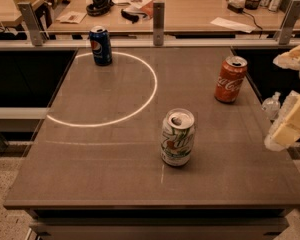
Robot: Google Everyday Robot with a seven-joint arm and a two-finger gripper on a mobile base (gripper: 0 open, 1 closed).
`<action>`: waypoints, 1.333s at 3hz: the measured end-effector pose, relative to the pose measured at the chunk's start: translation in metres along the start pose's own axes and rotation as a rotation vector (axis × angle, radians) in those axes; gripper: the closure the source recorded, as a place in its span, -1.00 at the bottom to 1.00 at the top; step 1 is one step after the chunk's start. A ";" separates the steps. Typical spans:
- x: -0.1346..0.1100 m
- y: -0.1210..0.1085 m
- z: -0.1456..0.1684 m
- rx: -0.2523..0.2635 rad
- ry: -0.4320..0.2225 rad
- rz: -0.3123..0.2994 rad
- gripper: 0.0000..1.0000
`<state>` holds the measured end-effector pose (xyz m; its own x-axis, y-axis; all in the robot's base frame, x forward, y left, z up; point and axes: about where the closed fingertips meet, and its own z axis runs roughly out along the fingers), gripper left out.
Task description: Pick 7up can
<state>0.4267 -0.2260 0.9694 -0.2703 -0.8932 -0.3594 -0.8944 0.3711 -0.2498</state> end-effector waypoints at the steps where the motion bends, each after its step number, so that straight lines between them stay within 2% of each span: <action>1: 0.012 0.011 0.004 0.031 -0.157 0.062 -1.00; 2: 0.029 0.027 0.020 0.047 -0.299 0.087 -1.00; 3: 0.032 0.048 0.034 0.022 -0.460 0.076 -1.00; 4: 0.019 0.071 0.039 -0.002 -0.640 0.077 -1.00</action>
Offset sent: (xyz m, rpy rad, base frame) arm -0.0532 0.0227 -0.0296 0.7023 -0.2409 0.0631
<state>0.3722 -0.2062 0.9095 -0.0678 -0.5359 -0.8416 -0.8816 0.4271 -0.2009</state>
